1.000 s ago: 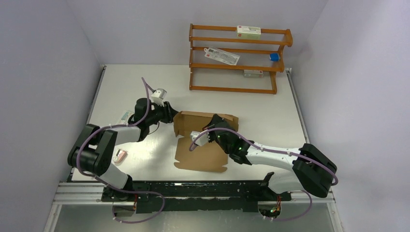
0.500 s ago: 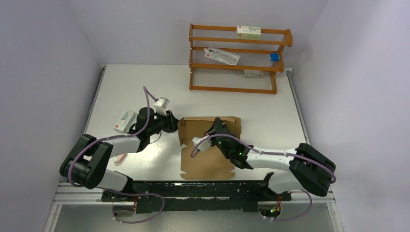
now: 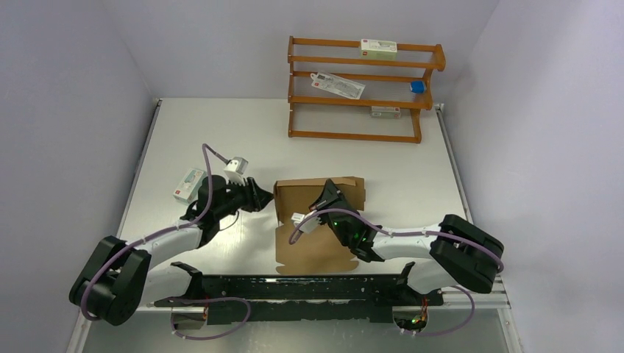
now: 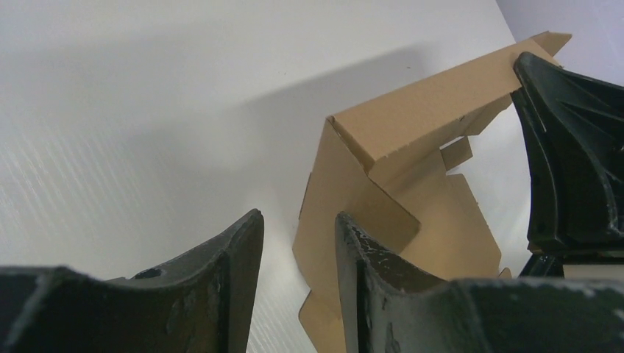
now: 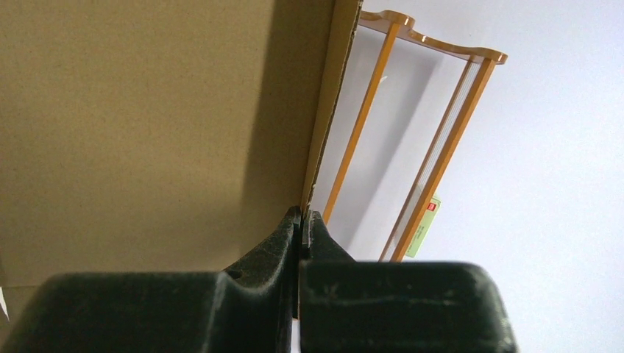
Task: Fold the paper box
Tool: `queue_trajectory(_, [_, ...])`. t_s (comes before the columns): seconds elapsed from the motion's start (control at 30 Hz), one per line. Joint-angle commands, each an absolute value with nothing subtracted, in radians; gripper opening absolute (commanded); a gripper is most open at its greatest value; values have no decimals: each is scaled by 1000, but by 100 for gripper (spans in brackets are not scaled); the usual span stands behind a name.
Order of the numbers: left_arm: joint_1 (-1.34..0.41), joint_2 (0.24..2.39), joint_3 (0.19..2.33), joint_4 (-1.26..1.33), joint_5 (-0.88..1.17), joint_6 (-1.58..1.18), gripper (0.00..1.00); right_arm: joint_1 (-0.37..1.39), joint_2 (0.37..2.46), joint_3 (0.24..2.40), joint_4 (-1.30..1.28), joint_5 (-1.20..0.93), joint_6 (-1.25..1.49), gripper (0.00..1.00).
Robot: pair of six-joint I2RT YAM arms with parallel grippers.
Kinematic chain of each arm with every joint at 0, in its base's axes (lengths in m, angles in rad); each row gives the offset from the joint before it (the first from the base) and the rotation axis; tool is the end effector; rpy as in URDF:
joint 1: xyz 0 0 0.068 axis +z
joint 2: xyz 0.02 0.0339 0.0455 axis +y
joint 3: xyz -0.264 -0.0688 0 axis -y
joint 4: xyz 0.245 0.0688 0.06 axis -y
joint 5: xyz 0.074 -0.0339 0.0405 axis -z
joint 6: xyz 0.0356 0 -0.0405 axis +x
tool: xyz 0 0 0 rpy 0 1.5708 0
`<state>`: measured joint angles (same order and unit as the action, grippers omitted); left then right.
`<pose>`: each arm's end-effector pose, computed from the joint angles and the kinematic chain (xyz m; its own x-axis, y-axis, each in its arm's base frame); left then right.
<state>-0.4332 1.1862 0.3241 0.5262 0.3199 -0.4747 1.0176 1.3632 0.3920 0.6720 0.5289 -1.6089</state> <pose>0.2020 -0.1058 0.1757 -0.5714 -0.2138 -0.7923 0.4574 0.7187 -0.5237 0.1485 0.2062 0.1726 0.4868 -0.8537 0.1850 -0.1364 -0.2835 -0.9492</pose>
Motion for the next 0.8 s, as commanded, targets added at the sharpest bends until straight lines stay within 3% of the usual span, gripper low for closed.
queue_trajectory(0.0, [-453, 1177, 299, 559, 375, -505, 46, 1026, 1393, 383, 780, 537, -1663, 0])
queue_trajectory(0.77, [-587, 1252, 285, 688, 265, -467, 53, 1072, 1416, 368, 826, 570, -1690, 0])
